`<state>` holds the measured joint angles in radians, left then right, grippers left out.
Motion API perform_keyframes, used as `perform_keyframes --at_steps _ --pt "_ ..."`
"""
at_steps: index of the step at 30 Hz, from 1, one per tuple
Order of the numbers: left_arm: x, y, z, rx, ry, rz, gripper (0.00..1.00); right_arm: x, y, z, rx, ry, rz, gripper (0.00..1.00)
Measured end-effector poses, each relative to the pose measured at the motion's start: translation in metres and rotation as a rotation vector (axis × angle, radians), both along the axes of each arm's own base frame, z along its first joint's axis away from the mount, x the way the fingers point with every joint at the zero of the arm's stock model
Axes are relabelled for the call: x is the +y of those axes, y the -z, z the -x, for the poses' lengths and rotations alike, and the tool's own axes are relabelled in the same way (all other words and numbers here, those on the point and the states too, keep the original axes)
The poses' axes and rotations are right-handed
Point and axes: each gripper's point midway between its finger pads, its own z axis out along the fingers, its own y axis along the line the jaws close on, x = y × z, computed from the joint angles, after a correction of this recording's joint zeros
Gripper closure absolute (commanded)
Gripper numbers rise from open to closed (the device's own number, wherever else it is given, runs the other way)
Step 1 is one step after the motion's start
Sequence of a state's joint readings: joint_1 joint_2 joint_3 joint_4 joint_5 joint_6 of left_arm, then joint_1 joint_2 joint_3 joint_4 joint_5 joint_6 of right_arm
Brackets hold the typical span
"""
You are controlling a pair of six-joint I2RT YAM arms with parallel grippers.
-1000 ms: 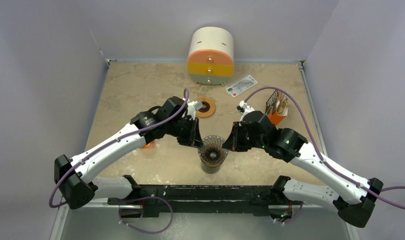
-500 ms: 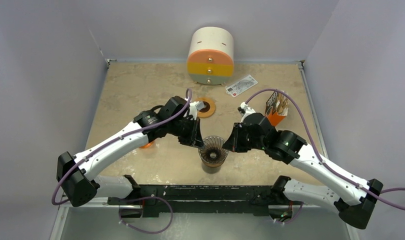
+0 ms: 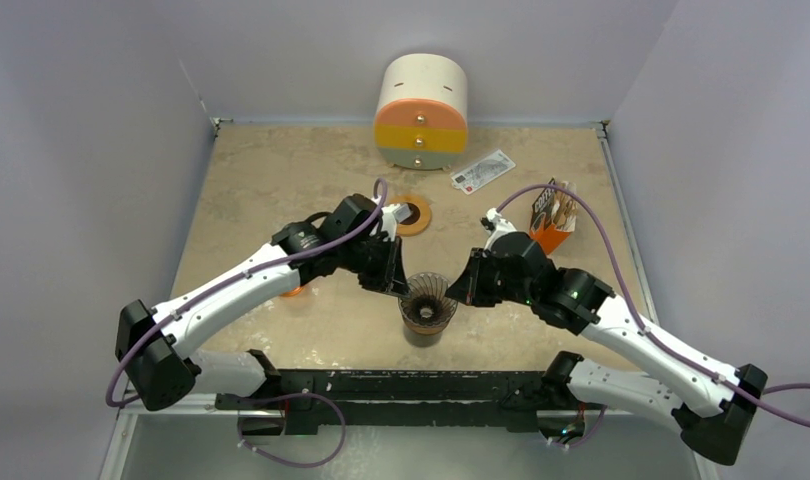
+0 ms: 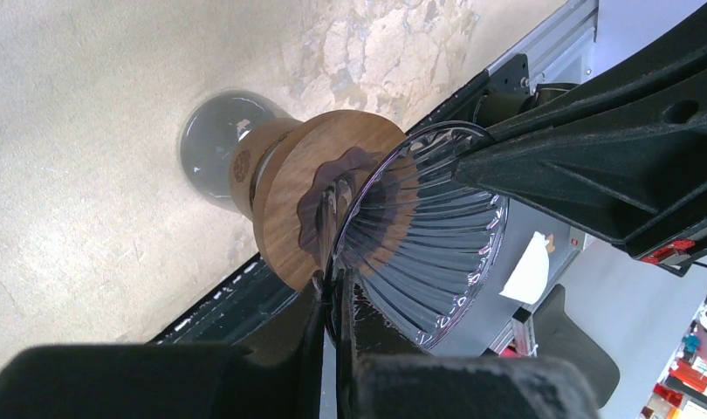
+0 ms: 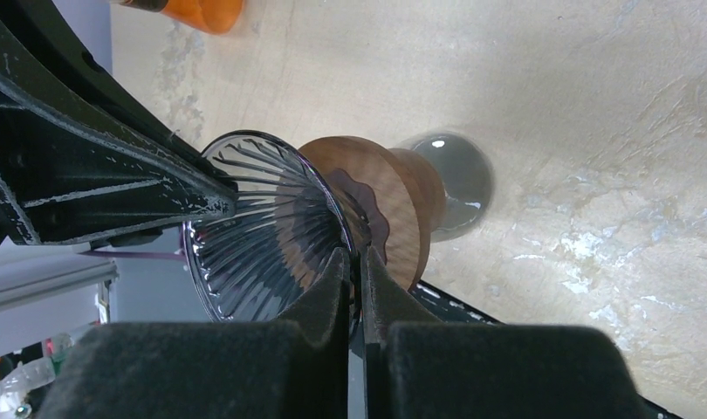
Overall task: Place the coffee filter in the dripper
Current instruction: Place the coffee dripper in the dripper holder.
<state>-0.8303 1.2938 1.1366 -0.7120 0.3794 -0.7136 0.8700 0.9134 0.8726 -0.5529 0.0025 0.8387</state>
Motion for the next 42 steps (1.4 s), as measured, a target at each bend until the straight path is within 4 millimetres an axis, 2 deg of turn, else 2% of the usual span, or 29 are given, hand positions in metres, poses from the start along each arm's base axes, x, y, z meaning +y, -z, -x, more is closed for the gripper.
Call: perform_keyframes --at_steps 12,14,25,31,35,37,42 --pt "-0.001 0.001 0.001 -0.038 -0.004 -0.014 1.0 0.0 0.0 0.0 -0.007 0.009 -0.025 1.0" --pt "-0.001 0.0 0.001 -0.04 -0.005 -0.013 0.97 0.0 0.0 0.0 -0.007 0.009 -0.025 1.0" --pt "-0.001 -0.001 0.006 -0.041 0.007 -0.036 0.89 0.002 -0.001 0.001 0.024 0.002 0.006 0.82" --pt "-0.006 0.0 0.012 -0.038 0.045 -0.041 0.81 0.004 0.012 0.007 0.075 -0.019 0.051 0.76" --pt "-0.004 0.002 0.013 -0.031 0.054 -0.058 0.75 0.004 0.008 0.006 0.072 -0.018 0.049 0.71" --pt "-0.003 0.002 0.014 -0.029 0.056 -0.065 0.65 0.004 0.004 0.006 0.069 -0.018 0.046 0.67" --pt "-0.001 -0.005 0.012 -0.051 0.066 -0.072 0.55 0.004 -0.003 0.005 0.061 -0.02 0.041 0.56"
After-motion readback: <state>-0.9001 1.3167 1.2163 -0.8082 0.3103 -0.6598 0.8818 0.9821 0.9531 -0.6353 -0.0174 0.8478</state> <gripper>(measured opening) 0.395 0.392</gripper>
